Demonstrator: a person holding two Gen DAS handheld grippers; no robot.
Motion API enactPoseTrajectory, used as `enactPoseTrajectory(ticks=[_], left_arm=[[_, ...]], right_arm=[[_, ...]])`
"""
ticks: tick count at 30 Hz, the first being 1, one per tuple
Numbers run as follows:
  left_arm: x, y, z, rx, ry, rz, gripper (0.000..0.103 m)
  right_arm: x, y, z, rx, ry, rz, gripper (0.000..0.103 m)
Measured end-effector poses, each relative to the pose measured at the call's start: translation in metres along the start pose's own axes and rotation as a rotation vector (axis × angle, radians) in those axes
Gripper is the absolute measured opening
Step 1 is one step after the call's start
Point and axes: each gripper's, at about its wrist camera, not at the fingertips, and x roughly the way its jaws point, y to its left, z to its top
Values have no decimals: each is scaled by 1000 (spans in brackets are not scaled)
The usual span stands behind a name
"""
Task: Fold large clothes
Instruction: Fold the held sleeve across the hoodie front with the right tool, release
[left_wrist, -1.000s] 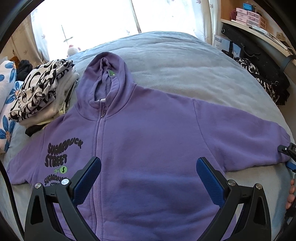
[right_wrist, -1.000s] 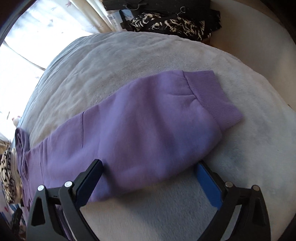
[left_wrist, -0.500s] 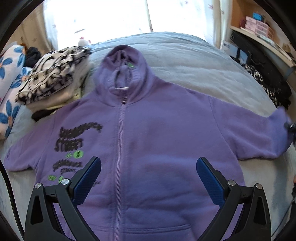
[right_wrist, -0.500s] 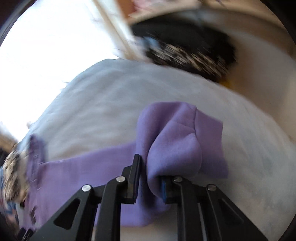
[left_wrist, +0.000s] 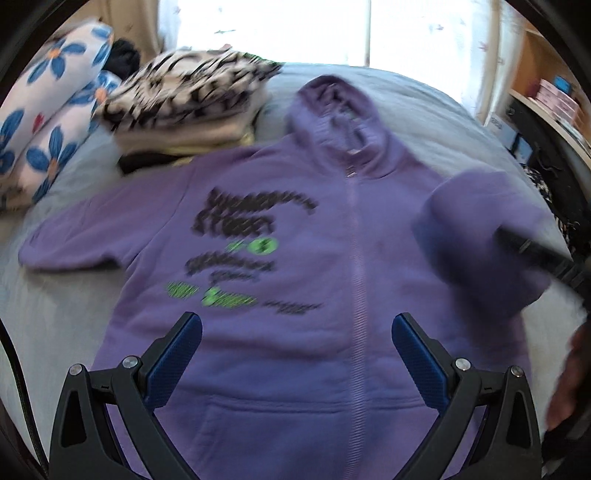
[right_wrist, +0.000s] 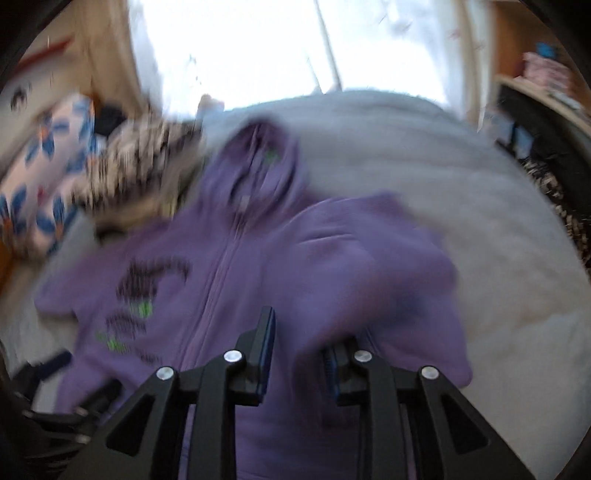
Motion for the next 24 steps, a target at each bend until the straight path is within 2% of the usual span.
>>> enactPoseTrajectory(ticks=[3, 5, 7, 16, 19, 22, 24], left_arm=[[9, 26, -8, -47, 34, -18, 102], [12, 37, -13, -64, 47, -28, 102], [12, 43, -16, -71, 50, -38, 102], [4, 58, -21, -80, 37, -99, 102], [0, 61, -23, -75, 32, -105, 102], [-3, 64, -25, -73, 35, -109, 102], [-5, 66, -28, -71, 34, -108, 102]], right_arm=[[33, 22, -20, -13, 102, -16, 32], [36, 32, -26, -7, 106, -9, 48], [30, 40, -31, 0, 93, 8, 50], [-6, 32, -36, 200, 104, 131, 52], [-19, 27, -44, 287, 76, 145, 52], [-20, 18, -53, 412, 109, 251, 55], [-23, 19, -58, 425, 128, 256, 55]])
